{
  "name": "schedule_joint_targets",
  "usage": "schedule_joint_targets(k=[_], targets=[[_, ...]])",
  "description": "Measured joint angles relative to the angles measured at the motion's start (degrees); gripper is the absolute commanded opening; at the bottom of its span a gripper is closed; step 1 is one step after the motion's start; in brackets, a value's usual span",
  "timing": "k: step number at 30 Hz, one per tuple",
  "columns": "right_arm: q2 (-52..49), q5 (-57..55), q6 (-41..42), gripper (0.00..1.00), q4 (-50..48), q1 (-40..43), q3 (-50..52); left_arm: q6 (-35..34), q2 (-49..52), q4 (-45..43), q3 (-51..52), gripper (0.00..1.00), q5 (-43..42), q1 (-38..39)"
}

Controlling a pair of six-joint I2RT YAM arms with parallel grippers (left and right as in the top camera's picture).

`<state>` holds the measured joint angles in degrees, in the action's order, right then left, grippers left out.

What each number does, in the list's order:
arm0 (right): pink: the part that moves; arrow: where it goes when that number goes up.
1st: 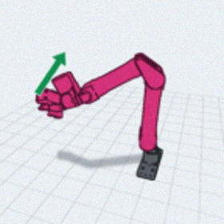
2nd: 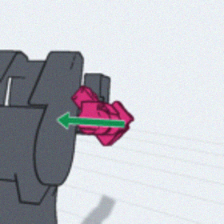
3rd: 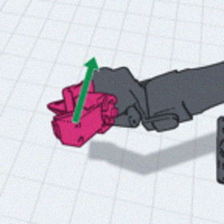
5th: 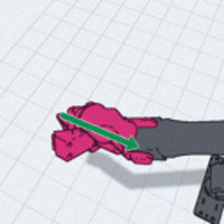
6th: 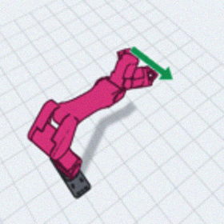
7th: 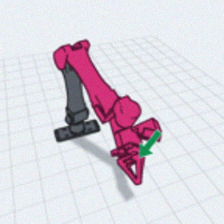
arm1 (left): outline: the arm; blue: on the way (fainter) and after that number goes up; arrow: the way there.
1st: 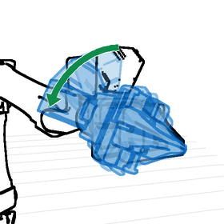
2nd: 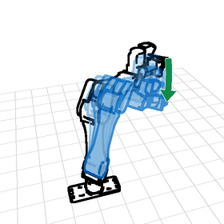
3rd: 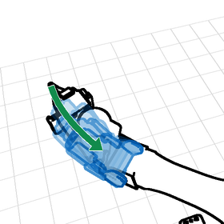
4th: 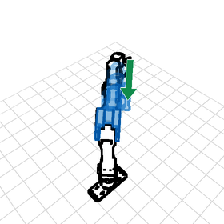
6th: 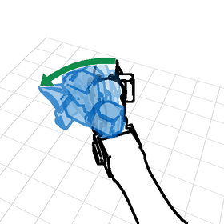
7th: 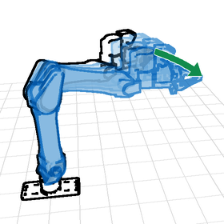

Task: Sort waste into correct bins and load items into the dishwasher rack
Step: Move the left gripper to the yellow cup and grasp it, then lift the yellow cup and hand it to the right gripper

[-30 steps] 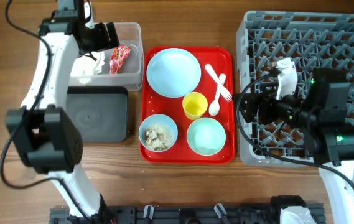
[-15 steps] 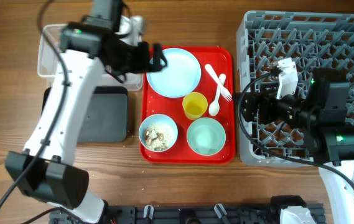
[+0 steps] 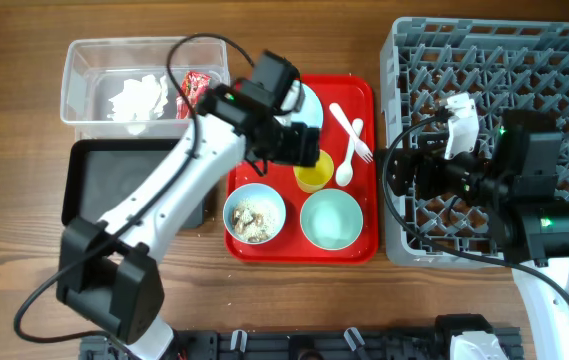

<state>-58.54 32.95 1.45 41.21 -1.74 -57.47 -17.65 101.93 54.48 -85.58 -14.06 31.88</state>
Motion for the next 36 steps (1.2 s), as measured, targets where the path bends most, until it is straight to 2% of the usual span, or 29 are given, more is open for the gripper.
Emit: schedule_joint_targets(k=[8,16,20,29,31,36], targets=[[0.0,0.0,0.0,1.0,0.2,0.0,0.0,-1.4,2.4,-3.9,4.1,0.74,1.6,1.9],[0.0,-0.5,0.0,1.0,1.4,0.0,0.0,-3.4,6.2,-6.3,4.7,0.31,3.4,1.9],[0.0,-1.3,0.0,1.0,1.9,0.0,0.0,-3.8,7.5,-7.9,4.7,0.04,3.6,1.9],[-0.6,-1.9,1.3,1.0,2.0,0.0,0.0,-3.9,8.7,-9.1,4.7,0.04,2.2,1.4],[-1.4,-1.9,1.8,1.0,1.8,0.0,0.0,-3.9,8.7,-9.1,4.6,0.04,-0.4,0.3],[-4.0,0.8,2.4,1.0,-1.0,0.0,0.0,-3.5,6.6,-9.1,4.1,0.04,-14.4,-6.6]])
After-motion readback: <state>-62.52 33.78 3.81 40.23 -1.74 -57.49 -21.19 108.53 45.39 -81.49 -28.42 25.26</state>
